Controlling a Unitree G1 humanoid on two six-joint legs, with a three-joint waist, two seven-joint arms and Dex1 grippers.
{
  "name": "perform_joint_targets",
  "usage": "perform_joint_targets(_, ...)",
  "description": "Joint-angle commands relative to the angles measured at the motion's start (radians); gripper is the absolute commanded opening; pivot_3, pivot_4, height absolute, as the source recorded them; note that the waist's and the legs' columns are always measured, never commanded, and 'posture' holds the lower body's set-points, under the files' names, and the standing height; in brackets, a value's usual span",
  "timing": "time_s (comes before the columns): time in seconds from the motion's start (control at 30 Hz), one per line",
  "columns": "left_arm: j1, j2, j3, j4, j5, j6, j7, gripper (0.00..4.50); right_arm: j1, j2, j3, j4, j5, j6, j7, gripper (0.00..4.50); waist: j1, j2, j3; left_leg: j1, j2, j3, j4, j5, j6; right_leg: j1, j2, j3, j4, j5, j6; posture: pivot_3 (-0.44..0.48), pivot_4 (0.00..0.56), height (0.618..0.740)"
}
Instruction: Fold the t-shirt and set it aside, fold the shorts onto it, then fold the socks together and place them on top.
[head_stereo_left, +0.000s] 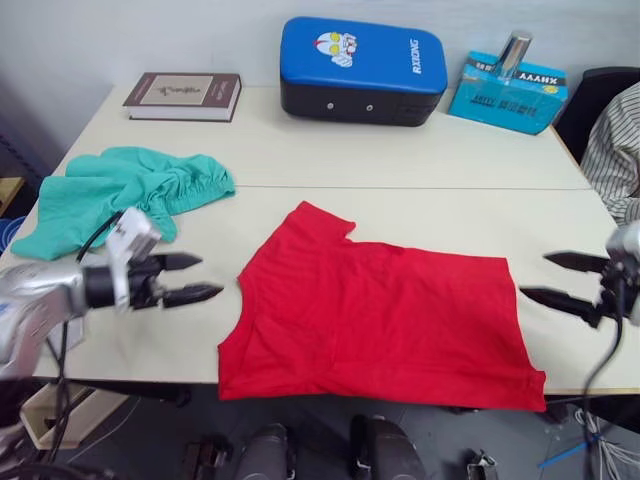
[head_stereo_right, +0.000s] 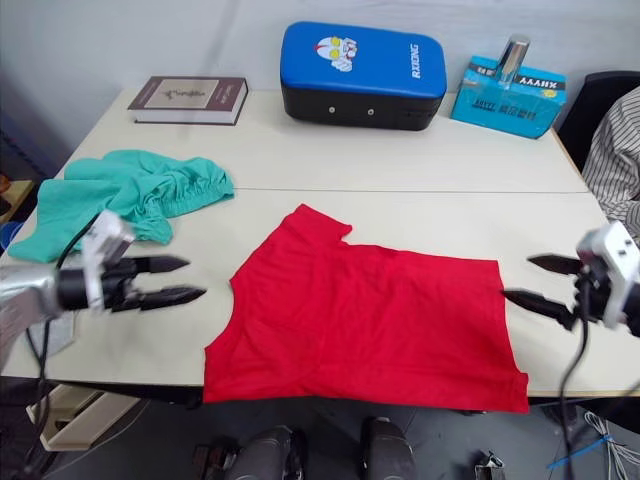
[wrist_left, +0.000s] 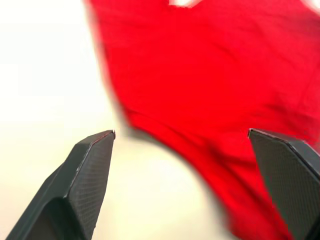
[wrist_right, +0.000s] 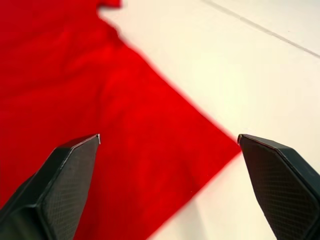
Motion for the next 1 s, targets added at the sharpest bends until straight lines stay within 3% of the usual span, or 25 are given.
perform_joint_targets(0.03,-0.217,-0.108,-0.125,0.284,0.152,-0.099,0.021,4.47,-0.182,0.028,0.112,0.230,-0.125,-0.110,-0.047,4.50,0.002,0.000,0.000,-0.001,0.001,0.002,0.002,0.000,0.000,-0.001,0.006,-0.004,0.000,0.001,0.002,0.000,0.150,0.740)
perform_joint_targets(0.13,-0.396,-0.221,-0.205,0.576,0.277,-0.230,0.030,4.47,-0.367,0.077,0.206,0.439,-0.196,-0.117,-0.049,4.50,-0.007,-0.001,0.001,-0.005,0.002,0.005,0.010,-0.001,0.002,-0.002,0.007,-0.003,0.006,0.002,0.004,0.000,0.150,0.740)
perform_joint_targets(0.3,-0.564,-0.354,-0.220,0.896,0.370,-0.379,0.034,4.47,-0.525,0.123,0.315,0.677,-0.304,-0.165,-0.021,4.50,-0.016,-0.003,0.002,-0.005,0.001,0.009,0.012,-0.002,0.005,-0.002,0.007,0.000,0.004,0.004,0.008,0.000,0.150,0.740)
perform_joint_targets(0.47,-0.643,-0.434,-0.220,1.066,0.441,-0.472,0.051,4.47,-0.623,0.133,0.348,0.841,-0.377,-0.222,-0.068,4.50,-0.017,-0.003,0.002,-0.005,0.002,0.016,0.014,-0.002,0.005,-0.003,0.007,0.002,0.007,0.004,0.009,0.000,0.150,0.740)
perform_joint_targets(0.6,-0.680,-0.484,-0.204,1.148,0.473,-0.490,0.064,4.47,-0.644,0.128,0.355,0.899,-0.394,-0.208,0.015,4.50,-0.010,-0.003,0.002,-0.003,0.001,0.016,0.015,-0.002,0.005,-0.003,0.005,0.003,0.008,0.004,0.009,0.000,0.150,0.740)
perform_joint_targets(0.67,-0.692,-0.504,-0.194,1.176,0.485,-0.487,0.072,4.50,-0.654,0.133,0.344,0.912,-0.390,-0.211,0.019,4.10,-0.009,-0.003,0.002,-0.003,0.001,0.015,0.015,-0.002,0.005,-0.003,0.005,0.004,0.009,0.005,0.009,0.000,0.150,0.740)
perform_joint_targets(0.77,-0.702,-0.529,-0.172,1.202,0.493,-0.491,0.086,3.88,-0.658,0.134,0.339,0.918,-0.392,-0.216,0.026,3.18,-0.010,-0.003,0.002,-0.003,0.001,0.012,0.015,-0.002,0.005,-0.003,0.005,0.004,0.009,0.005,0.010,0.000,0.150,0.740)
perform_joint_targets(1.0,-0.709,-0.562,-0.150,1.208,0.522,-0.517,0.060,1.68,-0.628,0.112,0.346,0.907,-0.415,-0.260,0.047,0.68,-0.011,-0.003,0.002,-0.003,0.001,0.012,0.015,-0.003,0.005,-0.003,0.005,0.004,0.009,0.005,0.010,0.000,0.150,0.740)
